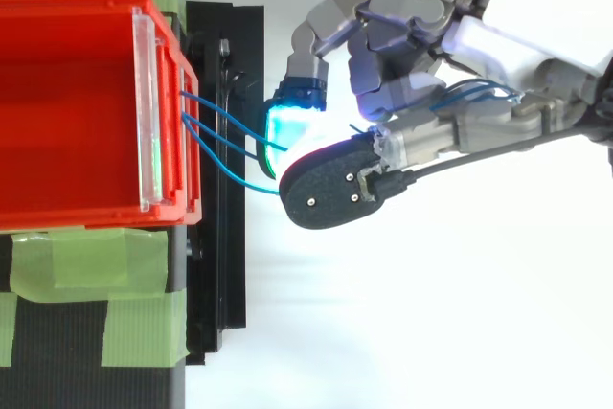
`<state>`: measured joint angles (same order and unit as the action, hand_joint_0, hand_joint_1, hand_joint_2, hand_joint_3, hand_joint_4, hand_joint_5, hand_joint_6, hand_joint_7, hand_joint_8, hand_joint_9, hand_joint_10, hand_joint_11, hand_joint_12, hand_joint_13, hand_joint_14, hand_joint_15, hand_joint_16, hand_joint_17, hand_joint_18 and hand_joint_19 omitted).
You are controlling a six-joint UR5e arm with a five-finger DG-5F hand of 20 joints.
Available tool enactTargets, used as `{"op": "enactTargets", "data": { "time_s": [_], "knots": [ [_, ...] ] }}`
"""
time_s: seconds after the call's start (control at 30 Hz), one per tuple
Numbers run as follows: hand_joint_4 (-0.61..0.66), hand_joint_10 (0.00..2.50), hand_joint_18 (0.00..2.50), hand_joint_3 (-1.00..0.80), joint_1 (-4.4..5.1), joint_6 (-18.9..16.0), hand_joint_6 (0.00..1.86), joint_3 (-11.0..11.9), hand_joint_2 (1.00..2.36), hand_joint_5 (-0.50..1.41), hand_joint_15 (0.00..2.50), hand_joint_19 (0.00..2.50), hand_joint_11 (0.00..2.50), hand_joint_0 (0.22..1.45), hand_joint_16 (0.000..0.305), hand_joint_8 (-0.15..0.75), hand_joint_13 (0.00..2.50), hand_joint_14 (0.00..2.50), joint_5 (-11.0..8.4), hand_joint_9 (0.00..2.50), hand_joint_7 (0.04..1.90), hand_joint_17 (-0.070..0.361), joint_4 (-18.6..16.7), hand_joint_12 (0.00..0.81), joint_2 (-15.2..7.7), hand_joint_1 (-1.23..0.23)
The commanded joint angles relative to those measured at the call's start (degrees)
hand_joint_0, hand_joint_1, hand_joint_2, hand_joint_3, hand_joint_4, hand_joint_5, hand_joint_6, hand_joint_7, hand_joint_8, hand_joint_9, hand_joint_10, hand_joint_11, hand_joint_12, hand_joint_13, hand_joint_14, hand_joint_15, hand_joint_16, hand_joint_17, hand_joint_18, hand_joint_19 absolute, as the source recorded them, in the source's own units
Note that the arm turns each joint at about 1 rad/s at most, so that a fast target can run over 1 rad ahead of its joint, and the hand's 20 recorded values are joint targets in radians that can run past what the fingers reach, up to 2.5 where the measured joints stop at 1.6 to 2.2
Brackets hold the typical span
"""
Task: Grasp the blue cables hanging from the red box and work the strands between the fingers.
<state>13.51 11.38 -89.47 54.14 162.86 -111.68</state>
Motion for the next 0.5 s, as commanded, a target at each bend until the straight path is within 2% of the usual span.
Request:
{"op": "enactTargets", "data": {
  "time_s": [0.0, 0.47],
  "knots": [
    [0.01, 2.50, 1.44, -0.40, 0.02, 0.04, 1.14, 0.00, 1.02, 0.16, 1.31, 1.17, 2.26, 0.92, 0.052, 0.359, 1.14, 2.50, 0.00, 0.66, 0.90, 0.118, 0.00, 0.462, -0.03, -0.73],
    [0.00, 2.50, 1.44, -0.40, 0.02, 0.04, 1.14, 0.00, 1.02, 0.15, 1.31, 1.20, 2.24, 0.92, 0.053, 0.359, 1.14, 2.50, 0.00, 0.66, 0.91, 0.119, 0.00, 0.461, -0.03, -0.73]
  ]
}}
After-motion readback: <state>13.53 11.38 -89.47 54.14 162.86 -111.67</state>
